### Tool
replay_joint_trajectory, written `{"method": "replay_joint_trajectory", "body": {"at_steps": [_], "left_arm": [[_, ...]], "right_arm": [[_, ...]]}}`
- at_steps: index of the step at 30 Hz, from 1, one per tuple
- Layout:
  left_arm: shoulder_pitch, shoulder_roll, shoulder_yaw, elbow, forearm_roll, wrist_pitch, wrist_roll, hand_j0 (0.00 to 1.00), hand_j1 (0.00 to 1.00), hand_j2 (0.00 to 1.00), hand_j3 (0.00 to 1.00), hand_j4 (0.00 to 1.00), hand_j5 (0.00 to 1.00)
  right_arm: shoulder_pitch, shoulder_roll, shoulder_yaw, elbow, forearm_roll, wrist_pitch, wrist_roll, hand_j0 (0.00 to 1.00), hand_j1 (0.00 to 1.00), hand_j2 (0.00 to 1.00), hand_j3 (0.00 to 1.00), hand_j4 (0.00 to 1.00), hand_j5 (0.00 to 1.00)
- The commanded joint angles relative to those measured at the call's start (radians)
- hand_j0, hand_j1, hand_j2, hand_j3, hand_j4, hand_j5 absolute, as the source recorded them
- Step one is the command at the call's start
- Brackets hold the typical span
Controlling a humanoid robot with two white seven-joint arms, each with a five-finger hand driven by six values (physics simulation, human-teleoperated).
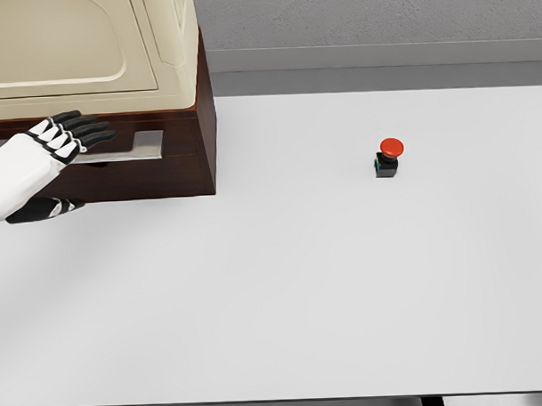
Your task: Open the cabinet drawer with left arm, and place a switch into the drawer with right arm
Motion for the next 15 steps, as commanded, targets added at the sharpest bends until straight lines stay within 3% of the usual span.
{"method": "replay_joint_trajectory", "body": {"at_steps": [1,3,4,5,6,8,10,12,15], "left_arm": [[0.0,0.001,0.0,0.003,0.007,0.001,0.001,1.0,1.0,1.0,1.0,1.0,1.0],[0.0,0.002,0.0,0.003,0.005,0.001,0.001,1.0,1.0,1.0,1.0,1.0,1.0],[0.0,0.001,0.0,0.003,0.005,0.001,0.001,1.0,1.0,1.0,1.0,1.0,1.0],[0.0,0.001,0.0,0.003,0.005,0.001,0.001,1.0,1.0,1.0,1.0,1.0,1.0],[0.0,0.001,0.0,0.003,0.004,0.001,0.001,1.0,1.0,1.0,1.0,1.0,1.0],[0.0,0.001,0.002,0.005,0.004,0.001,0.001,1.0,1.0,1.0,1.0,1.0,1.0],[0.0,0.001,0.003,0.009,0.002,0.001,0.001,1.0,1.0,1.0,1.0,1.0,1.0],[0.0,0.001,0.003,0.012,0.001,0.001,0.001,1.0,1.0,1.0,1.0,1.0,1.0],[-0.003,0.002,0.003,0.029,0.001,0.001,-0.002,1.0,1.0,1.0,1.0,1.0,1.0]], "right_arm": [[0.0,0.015,-0.033,-0.117,-0.004,0.003,0.0,1.0,1.0,1.0,1.0,1.0,1.0],[-0.02,0.024,0.014,-0.221,0.025,0.003,0.0,1.0,1.0,1.0,1.0,1.0,1.0],[-0.103,0.025,0.111,-0.29,0.062,0.003,0.0,1.0,1.0,1.0,1.0,1.0,1.0],[-0.219,0.025,0.275,-0.347,0.083,0.003,0.0,1.0,1.0,1.0,1.0,1.0,1.0],[-0.282,0.025,0.367,-0.39,0.083,0.003,0.0,1.0,1.0,1.0,1.0,1.0,1.0],[-0.301,0.031,0.415,-0.482,0.085,0.003,0.0,1.0,1.0,1.0,1.0,1.0,1.0],[-0.356,0.105,0.481,-0.487,0.085,0.003,0.0,1.0,1.0,1.0,1.0,1.0,1.0],[-0.426,0.113,0.591,-0.487,0.079,0.003,0.0,1.0,1.0,1.0,1.0,1.0,1.0],[-0.449,0.14,0.627,-0.49,0.097,0.003,0.0,1.0,1.0,1.0,1.0,1.0,1.0]]}}
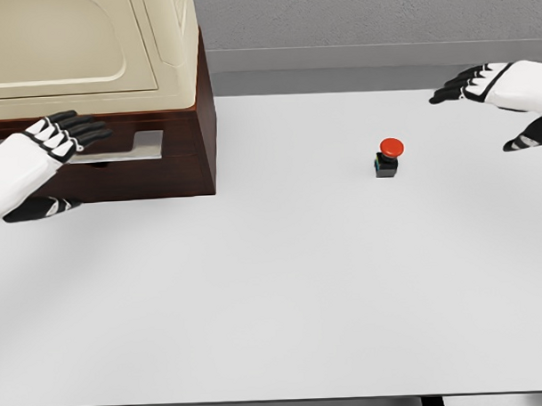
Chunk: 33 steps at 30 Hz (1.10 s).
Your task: Open the cabinet drawer with left arm, and place a switch into the drawer with right arm
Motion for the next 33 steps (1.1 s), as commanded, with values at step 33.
{"method": "replay_joint_trajectory", "body": {"at_steps": [33], "left_arm": [[-0.222,-0.045,-0.227,0.107,0.006,0.001,-0.199,1.0,1.0,1.0,1.0,1.0,1.0]], "right_arm": [[-0.196,0.27,0.188,0.24,0.268,0.003,0.0,1.0,1.0,1.0,1.0,1.0,1.0]]}}
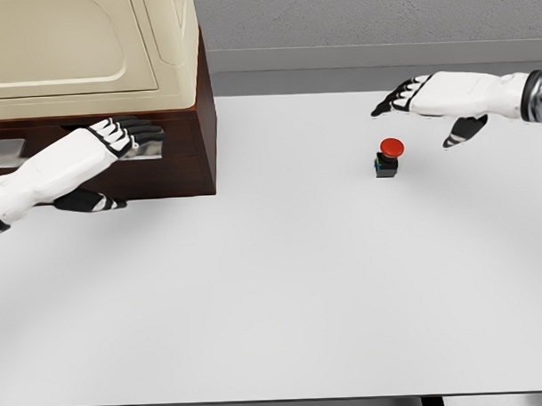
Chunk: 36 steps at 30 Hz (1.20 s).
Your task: Open the cabinet drawer with left arm, and place a switch into the drawer with right arm
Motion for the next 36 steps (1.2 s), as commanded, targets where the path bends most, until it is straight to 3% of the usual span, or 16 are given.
{"method": "replay_joint_trajectory", "body": {"at_steps": [1,16,19,29,36], "left_arm": [[0.0,-0.002,-0.014,0.035,-0.149,-0.02,0.011,1.0,1.0,1.0,1.0,1.0,1.0],[0.032,0.002,0.003,-0.02,-0.135,-0.02,0.011,1.0,1.0,1.0,1.0,1.0,1.0],[0.078,0.004,0.046,-0.055,-0.134,-0.02,0.011,1.0,1.0,1.0,1.0,1.0,1.0],[0.124,0.011,0.082,-0.059,-0.132,-0.02,0.013,1.0,1.0,1.0,1.0,1.0,1.0],[0.213,0.011,0.152,-0.085,-0.131,-0.02,0.014,1.0,1.0,1.0,1.0,1.0,1.0]], "right_arm": [[0.0,-0.002,0.002,0.0,-0.003,0.003,0.0,1.0,1.0,1.0,1.0,1.0,1.0],[-0.002,0.007,0.012,-0.001,0.028,0.003,0.0,1.0,1.0,1.0,1.0,1.0,1.0],[-0.002,0.007,0.012,-0.004,0.029,0.003,0.0,1.0,1.0,1.0,1.0,1.0,1.0],[-0.002,0.007,0.03,-0.004,0.031,0.003,0.0,1.0,1.0,1.0,1.0,1.0,1.0],[-0.014,0.036,0.05,0.023,0.063,0.003,0.0,1.0,1.0,1.0,1.0,1.0,1.0]]}}
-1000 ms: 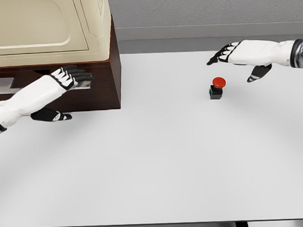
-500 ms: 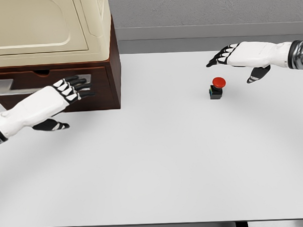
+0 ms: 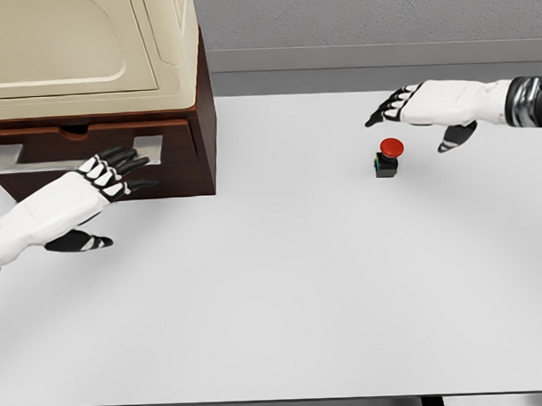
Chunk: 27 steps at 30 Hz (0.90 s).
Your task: Open the cabinet drawer with left arm, and place a switch into the drawer with right arm
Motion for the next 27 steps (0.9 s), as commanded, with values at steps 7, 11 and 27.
{"method": "replay_joint_trajectory", "body": {"at_steps": [7,11,27], "left_arm": [[0.081,0.003,0.108,-0.037,-0.025,-0.001,-0.005,1.0,1.0,1.0,1.0,1.0,1.0],[0.107,0.003,0.134,-0.038,-0.019,-0.001,-0.005,1.0,1.0,1.0,1.0,1.0,1.0],[0.267,-0.006,0.284,-0.06,-0.007,-0.001,-0.002,1.0,1.0,1.0,1.0,1.0,1.0]], "right_arm": [[-0.009,0.012,0.026,0.034,0.001,0.002,0.0,1.0,1.0,1.0,1.0,1.0,1.0],[-0.009,0.012,0.029,0.047,0.015,0.002,0.0,1.0,1.0,1.0,1.0,1.0,1.0],[-0.017,0.067,0.057,0.14,0.045,0.002,0.0,1.0,1.0,1.0,1.0,1.0,1.0]]}}
